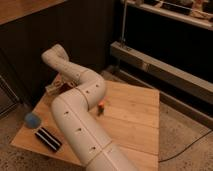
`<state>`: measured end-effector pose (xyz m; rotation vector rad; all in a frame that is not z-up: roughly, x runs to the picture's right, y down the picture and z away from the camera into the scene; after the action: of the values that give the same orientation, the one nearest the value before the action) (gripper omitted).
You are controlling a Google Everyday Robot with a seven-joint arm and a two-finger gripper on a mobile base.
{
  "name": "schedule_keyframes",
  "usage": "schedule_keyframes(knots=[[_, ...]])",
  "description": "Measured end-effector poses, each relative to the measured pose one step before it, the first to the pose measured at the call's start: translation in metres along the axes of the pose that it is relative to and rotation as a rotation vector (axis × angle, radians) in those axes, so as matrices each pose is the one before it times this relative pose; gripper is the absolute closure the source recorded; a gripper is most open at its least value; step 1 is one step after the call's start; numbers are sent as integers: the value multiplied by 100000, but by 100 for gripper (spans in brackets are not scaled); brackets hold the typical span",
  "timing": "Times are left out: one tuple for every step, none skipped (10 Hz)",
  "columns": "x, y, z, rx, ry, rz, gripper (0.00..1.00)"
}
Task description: Drag the ceramic bowl in a circle
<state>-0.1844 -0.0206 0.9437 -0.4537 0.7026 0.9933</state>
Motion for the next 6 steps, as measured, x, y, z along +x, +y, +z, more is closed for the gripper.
schedule_keyframes(knots=[[775, -1980, 351, -694, 1470, 3275, 100], [855, -2202, 514, -2405, 1278, 4505, 100], [856, -1893, 331, -5682, 549, 5364, 100], [398, -428, -34, -4592, -7, 2431, 100], [710, -906, -201, -7049, -508, 3769, 100], [511, -320, -130, -3006, -43, 600, 100]])
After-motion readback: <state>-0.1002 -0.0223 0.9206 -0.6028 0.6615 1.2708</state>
